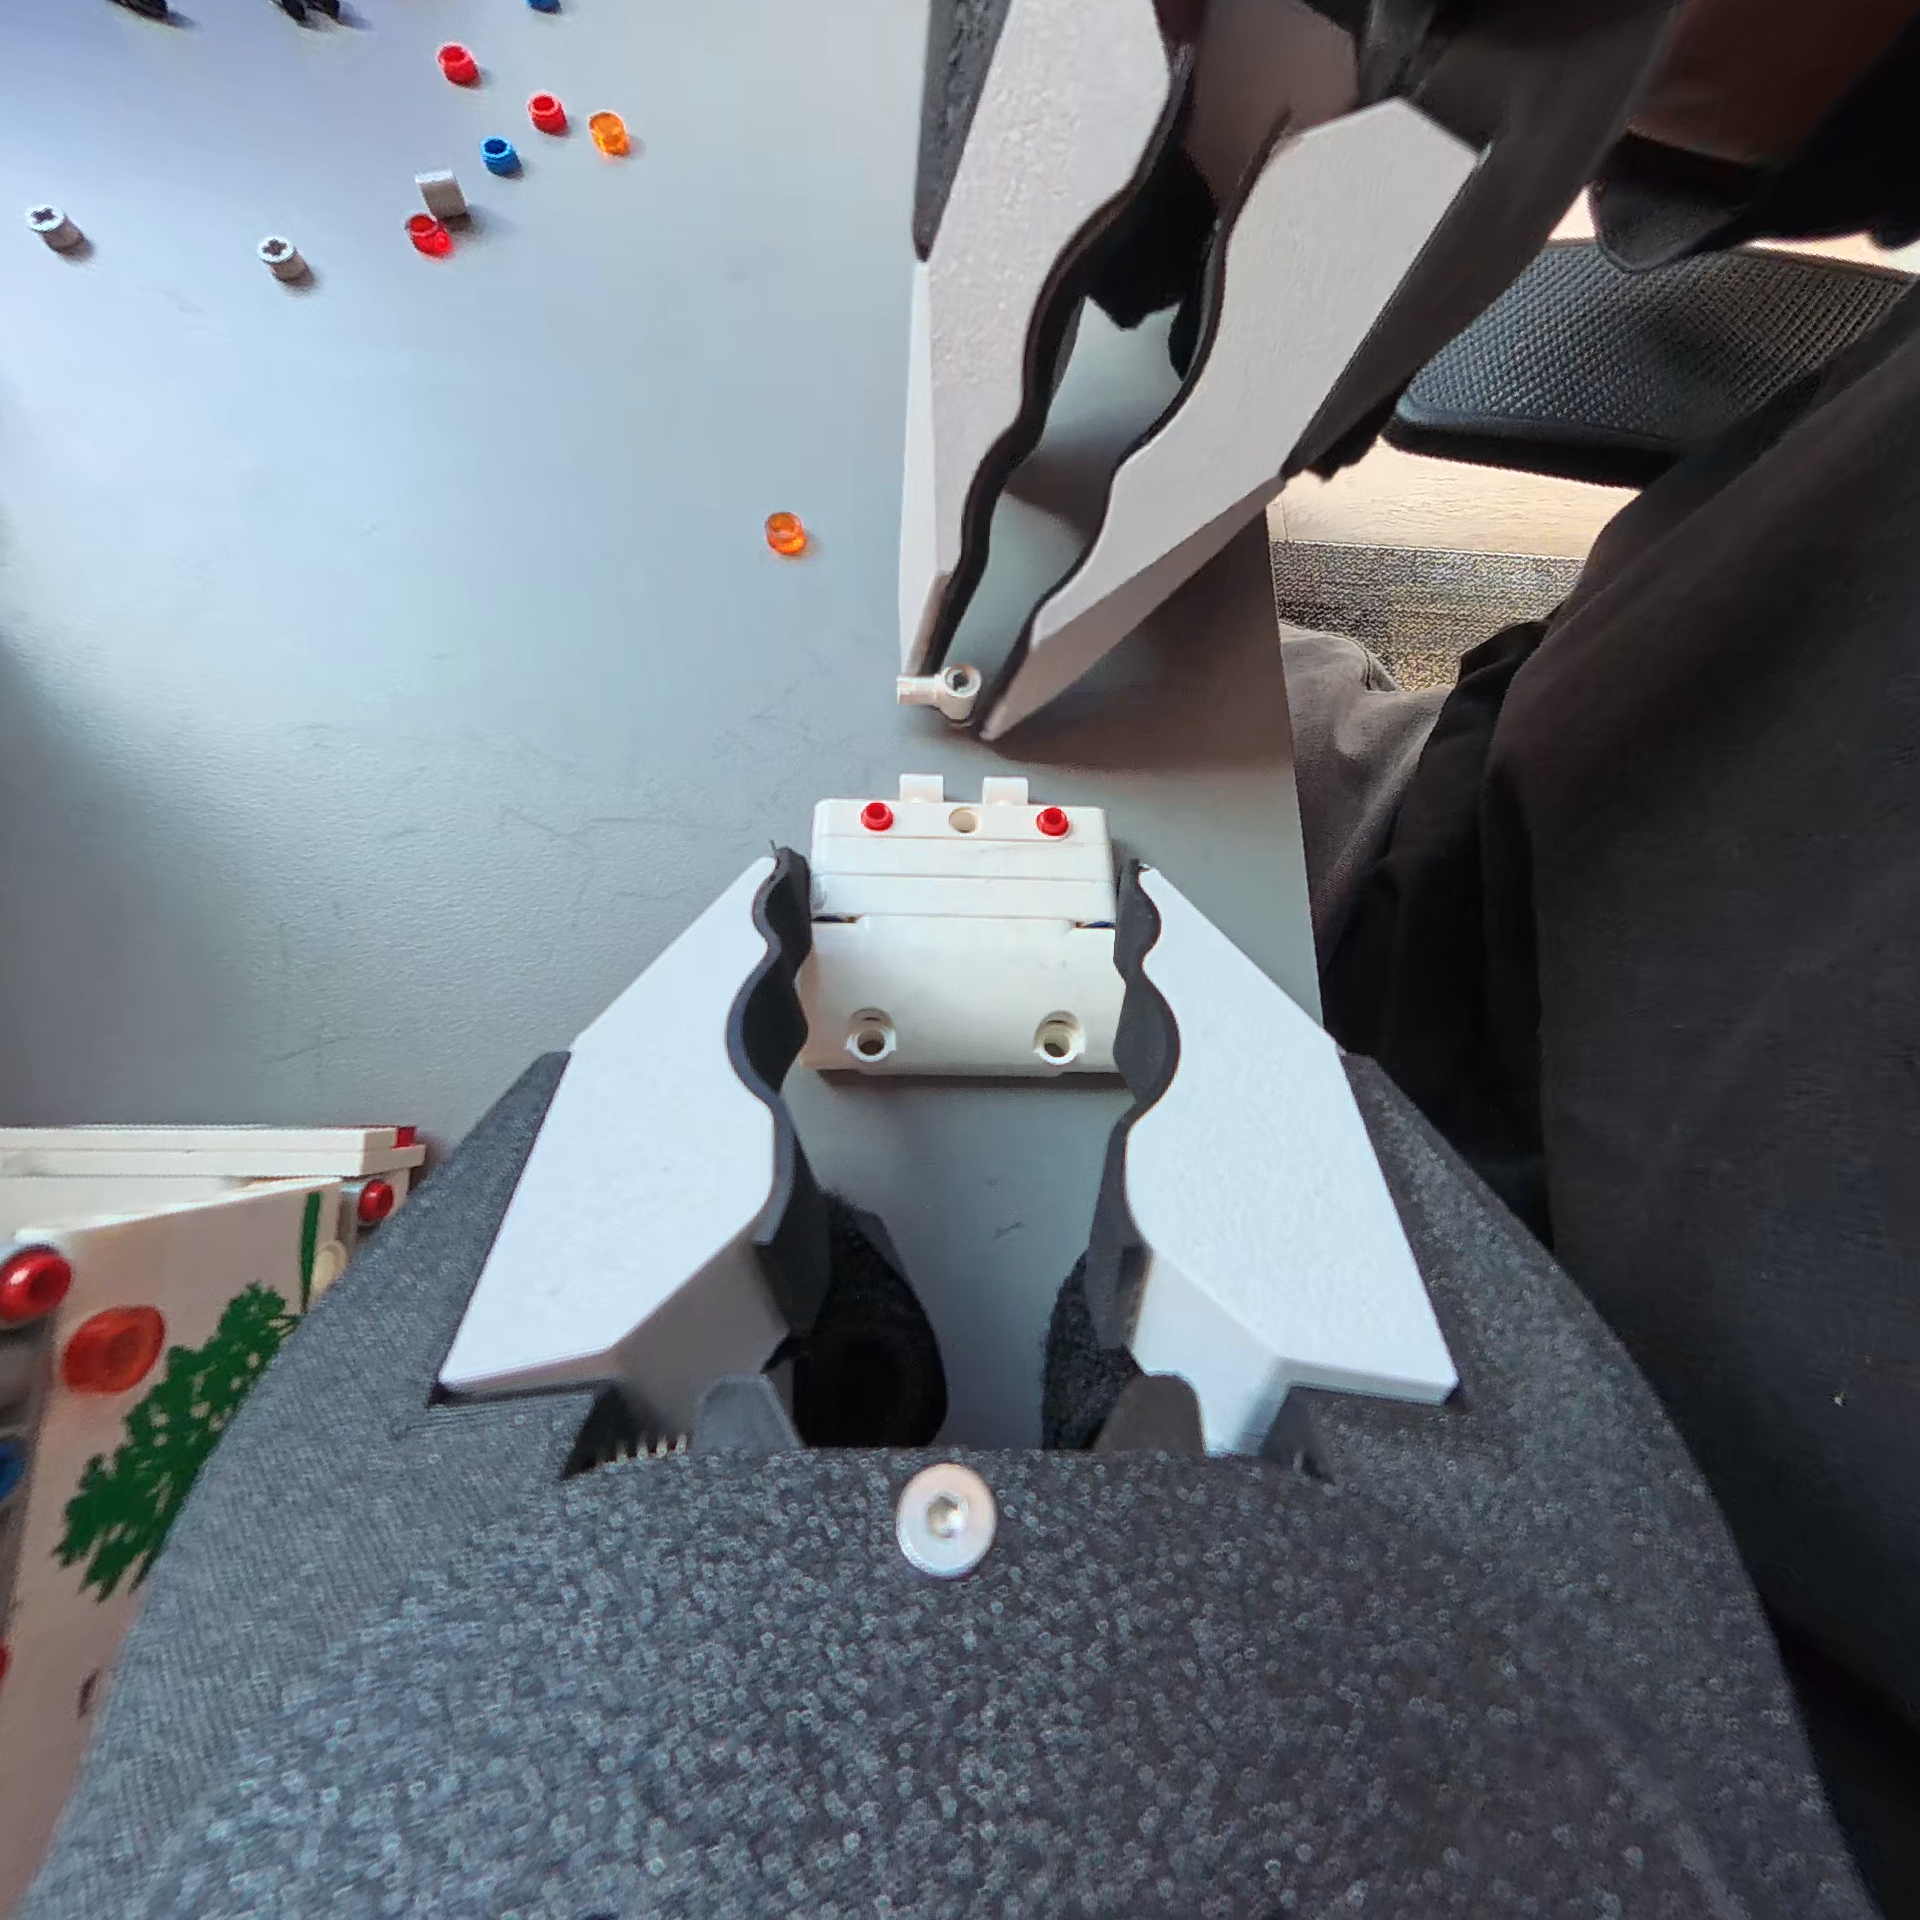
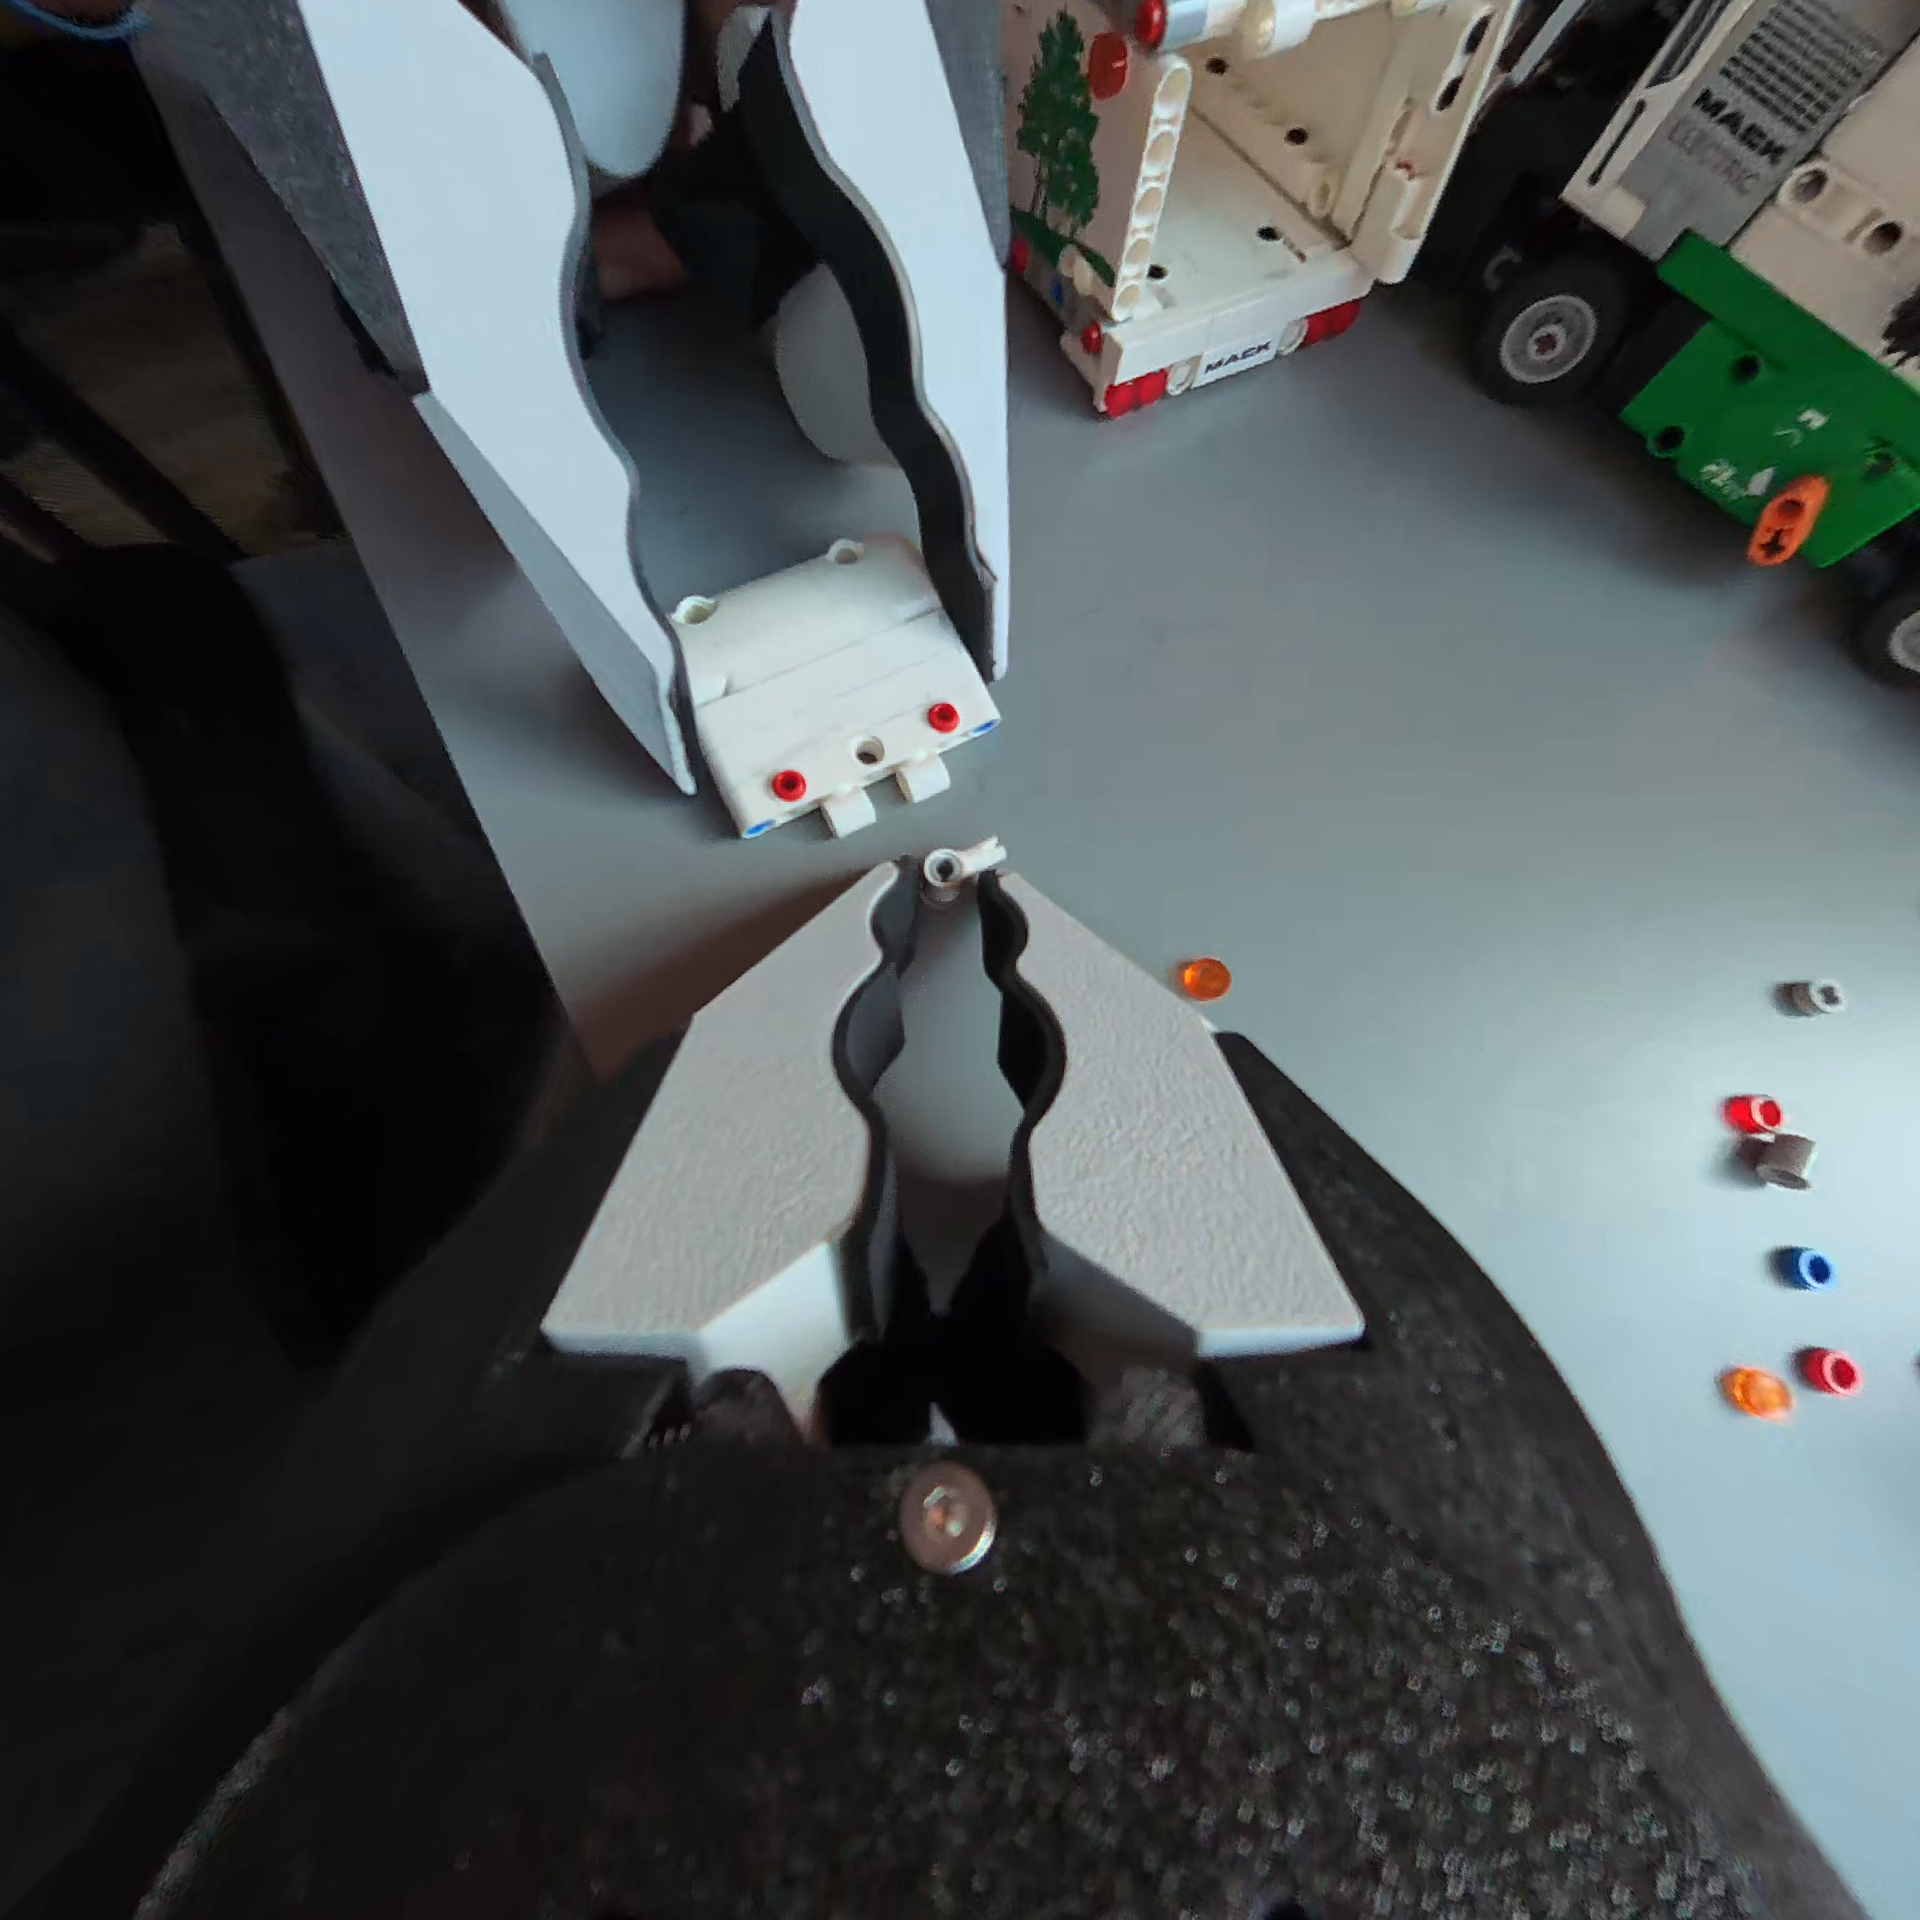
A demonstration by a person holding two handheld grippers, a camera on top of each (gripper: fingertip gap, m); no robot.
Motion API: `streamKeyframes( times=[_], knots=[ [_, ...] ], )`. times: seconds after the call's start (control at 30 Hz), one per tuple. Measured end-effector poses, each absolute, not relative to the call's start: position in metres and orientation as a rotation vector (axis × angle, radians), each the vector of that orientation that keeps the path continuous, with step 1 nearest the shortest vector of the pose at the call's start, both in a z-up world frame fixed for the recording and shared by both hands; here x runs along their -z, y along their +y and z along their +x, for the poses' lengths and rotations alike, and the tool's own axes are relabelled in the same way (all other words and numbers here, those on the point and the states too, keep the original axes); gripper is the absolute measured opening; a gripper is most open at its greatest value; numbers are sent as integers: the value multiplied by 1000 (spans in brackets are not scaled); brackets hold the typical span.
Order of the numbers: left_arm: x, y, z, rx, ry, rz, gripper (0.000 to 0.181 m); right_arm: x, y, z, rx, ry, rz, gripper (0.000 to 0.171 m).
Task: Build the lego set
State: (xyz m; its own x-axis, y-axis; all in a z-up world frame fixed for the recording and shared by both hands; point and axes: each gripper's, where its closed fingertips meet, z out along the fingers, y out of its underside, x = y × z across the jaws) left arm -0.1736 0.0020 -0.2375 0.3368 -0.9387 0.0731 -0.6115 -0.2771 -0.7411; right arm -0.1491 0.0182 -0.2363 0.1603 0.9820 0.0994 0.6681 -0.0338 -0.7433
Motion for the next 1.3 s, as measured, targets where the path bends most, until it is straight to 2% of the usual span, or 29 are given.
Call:
streamKeyframes(
  times=[0.03,0.2,0.43,0.57,0.67,0.97,1.17,1.3],
  knots=[
    [238,2,-174,688,1354,-1991,57,236,22,-148,-539,-1554,-1758,9],
    [238,2,-174,688,1355,-1991,57,232,23,-152,-479,-1543,-1700,7],
    [238,0,-173,694,1371,-1982,57,210,-6,-151,-757,-2120,-1705,6],
    [238,-3,-172,704,1389,-1972,57,211,5,-150,-977,-2274,-1851,6],
    [237,-4,-173,702,1394,-1969,57,215,-2,-153,-1076,-2342,-1753,6],
    [188,-7,-174,794,1272,-1683,18,192,-8,-174,-867,-2298,-1464,6],
    [197,-10,-169,717,1341,-1668,4,190,-16,-173,-854,-2348,-1440,6],
    [201,-7,-171,675,1353,-1675,2,193,-10,-175,-789,-2344,-1429,6]
  ],
)
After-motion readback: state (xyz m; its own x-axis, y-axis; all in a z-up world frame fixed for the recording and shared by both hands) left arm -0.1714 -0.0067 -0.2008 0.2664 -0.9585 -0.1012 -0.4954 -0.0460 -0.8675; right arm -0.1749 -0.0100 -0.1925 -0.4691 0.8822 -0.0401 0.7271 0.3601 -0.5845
